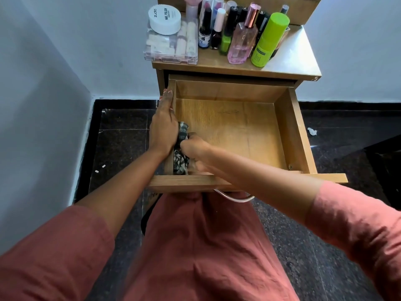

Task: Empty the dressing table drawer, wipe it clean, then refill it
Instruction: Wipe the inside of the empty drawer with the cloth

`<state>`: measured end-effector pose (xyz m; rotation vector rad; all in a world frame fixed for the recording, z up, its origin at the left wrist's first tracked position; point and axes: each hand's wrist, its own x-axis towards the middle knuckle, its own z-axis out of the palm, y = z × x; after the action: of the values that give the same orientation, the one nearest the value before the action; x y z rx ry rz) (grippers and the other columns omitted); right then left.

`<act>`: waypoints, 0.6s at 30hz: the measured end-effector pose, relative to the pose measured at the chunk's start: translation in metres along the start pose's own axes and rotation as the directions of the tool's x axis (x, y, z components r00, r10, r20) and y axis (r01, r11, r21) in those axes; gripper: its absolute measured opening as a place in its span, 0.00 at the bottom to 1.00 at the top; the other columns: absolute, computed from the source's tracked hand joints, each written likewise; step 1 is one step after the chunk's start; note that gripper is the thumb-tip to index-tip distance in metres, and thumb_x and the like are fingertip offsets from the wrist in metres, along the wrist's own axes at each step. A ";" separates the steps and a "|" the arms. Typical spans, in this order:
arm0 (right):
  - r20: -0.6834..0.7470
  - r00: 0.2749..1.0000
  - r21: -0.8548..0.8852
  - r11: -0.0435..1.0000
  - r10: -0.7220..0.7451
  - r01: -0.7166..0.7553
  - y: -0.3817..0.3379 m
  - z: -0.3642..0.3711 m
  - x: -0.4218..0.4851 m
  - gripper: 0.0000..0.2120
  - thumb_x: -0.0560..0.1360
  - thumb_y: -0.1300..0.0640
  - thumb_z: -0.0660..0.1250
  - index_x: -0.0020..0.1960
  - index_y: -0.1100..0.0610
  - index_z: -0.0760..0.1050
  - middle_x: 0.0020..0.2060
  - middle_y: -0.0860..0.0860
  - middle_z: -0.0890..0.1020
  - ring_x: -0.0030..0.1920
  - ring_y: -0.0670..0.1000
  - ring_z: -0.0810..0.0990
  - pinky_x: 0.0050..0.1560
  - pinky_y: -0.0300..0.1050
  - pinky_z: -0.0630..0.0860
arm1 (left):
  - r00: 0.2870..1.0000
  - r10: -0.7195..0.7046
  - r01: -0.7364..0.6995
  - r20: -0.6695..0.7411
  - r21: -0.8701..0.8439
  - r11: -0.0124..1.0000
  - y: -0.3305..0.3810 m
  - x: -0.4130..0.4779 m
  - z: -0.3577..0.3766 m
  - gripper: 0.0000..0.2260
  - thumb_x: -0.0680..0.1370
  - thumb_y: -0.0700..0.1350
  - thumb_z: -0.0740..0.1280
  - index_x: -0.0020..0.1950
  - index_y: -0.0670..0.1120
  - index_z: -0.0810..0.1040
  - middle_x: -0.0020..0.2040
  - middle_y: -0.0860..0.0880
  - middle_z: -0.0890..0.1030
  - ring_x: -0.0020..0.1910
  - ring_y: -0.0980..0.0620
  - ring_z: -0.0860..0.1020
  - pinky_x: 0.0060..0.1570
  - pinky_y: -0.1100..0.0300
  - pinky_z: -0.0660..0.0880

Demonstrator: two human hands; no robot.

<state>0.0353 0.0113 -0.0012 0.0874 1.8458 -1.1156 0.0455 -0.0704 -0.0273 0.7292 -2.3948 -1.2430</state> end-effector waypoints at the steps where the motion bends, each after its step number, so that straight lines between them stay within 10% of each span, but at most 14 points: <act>1: 0.000 1.000 0.028 1.000 0.012 -0.012 0.001 0.001 -0.001 0.14 0.77 0.68 0.51 0.61 0.62 0.63 0.47 0.58 0.76 0.47 0.55 0.77 0.43 0.43 0.77 | 1.000 -0.002 0.002 -0.002 0.001 1.000 0.000 0.000 0.000 0.20 0.81 0.37 0.51 0.74 0.47 0.59 0.74 0.48 0.63 0.69 0.50 0.68 0.56 0.74 0.64; 11: 0.033 0.999 -0.162 0.987 0.011 -0.006 -0.010 -0.001 0.000 0.21 0.76 0.66 0.54 0.69 0.64 0.59 0.63 0.60 0.72 0.63 0.58 0.71 0.63 0.50 0.73 | 0.999 -0.051 0.051 -0.006 0.020 0.998 0.003 -0.001 -0.002 0.20 0.81 0.38 0.51 0.74 0.49 0.60 0.73 0.47 0.65 0.60 0.47 0.75 0.49 0.65 0.68; 18: -0.006 0.998 -0.130 0.989 0.065 -0.065 0.001 -0.002 0.005 0.07 0.79 0.64 0.51 0.56 0.63 0.61 0.42 0.54 0.73 0.39 0.50 0.71 0.29 0.32 0.65 | 0.999 -0.028 0.029 -0.017 0.031 0.999 0.005 -0.001 -0.002 0.20 0.81 0.38 0.51 0.73 0.48 0.61 0.73 0.47 0.66 0.63 0.50 0.73 0.55 0.63 0.70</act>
<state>0.0315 0.0117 -0.0047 0.0720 1.8990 -0.9484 0.0458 -0.0684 -0.0221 0.7823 -2.4037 -1.2088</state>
